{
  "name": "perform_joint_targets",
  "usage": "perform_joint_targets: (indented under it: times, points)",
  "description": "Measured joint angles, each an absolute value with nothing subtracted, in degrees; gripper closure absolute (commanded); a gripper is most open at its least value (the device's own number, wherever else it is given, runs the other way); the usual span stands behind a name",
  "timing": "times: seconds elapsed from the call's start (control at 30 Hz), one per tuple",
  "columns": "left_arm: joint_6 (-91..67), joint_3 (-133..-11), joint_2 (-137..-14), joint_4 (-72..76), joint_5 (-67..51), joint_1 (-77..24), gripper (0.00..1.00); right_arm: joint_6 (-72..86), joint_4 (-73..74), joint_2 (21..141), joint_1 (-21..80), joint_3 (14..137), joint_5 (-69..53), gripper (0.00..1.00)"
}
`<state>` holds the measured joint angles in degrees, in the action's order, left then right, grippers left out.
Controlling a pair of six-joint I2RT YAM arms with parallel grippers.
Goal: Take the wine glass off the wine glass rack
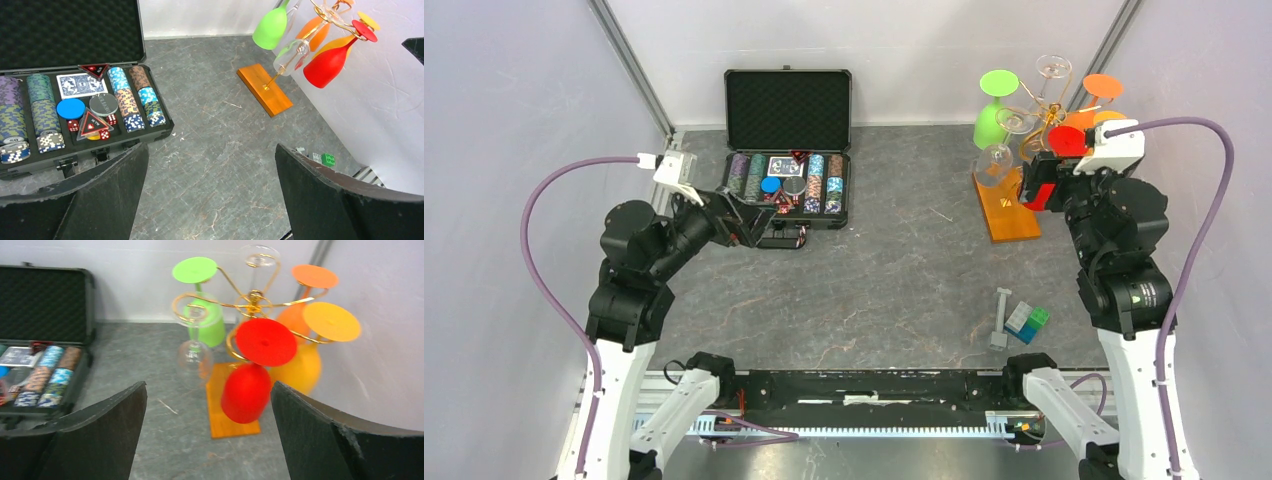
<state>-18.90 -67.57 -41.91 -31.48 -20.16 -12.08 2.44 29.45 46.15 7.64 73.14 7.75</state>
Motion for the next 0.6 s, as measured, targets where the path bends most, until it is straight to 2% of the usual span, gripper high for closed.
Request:
perform_joint_targets:
  times: [0.07,0.3,0.47,0.6]
  points:
    - [-19.0,-66.7,-41.1,-31.3,-20.2,-12.1,0.0,1.3,31.0,47.1,7.7,74.7,11.3,0.02]
    - [-18.9,-64.0,-39.4,-30.2,-22.2,-12.1,0.0,-3.9,31.9,54.2,7.6,82.9,34.9,0.02]
    - [-18.7,-61.8,-39.3,-29.4,-22.7,-12.1,0.0,-3.6,34.0,61.7,7.4,89.4,37.5,0.02]
    - [-18.6,-59.9,-38.4,-29.4,-22.7,-12.1,0.0,-1.7,38.0,66.6,6.1,91.2,33.5,0.02]
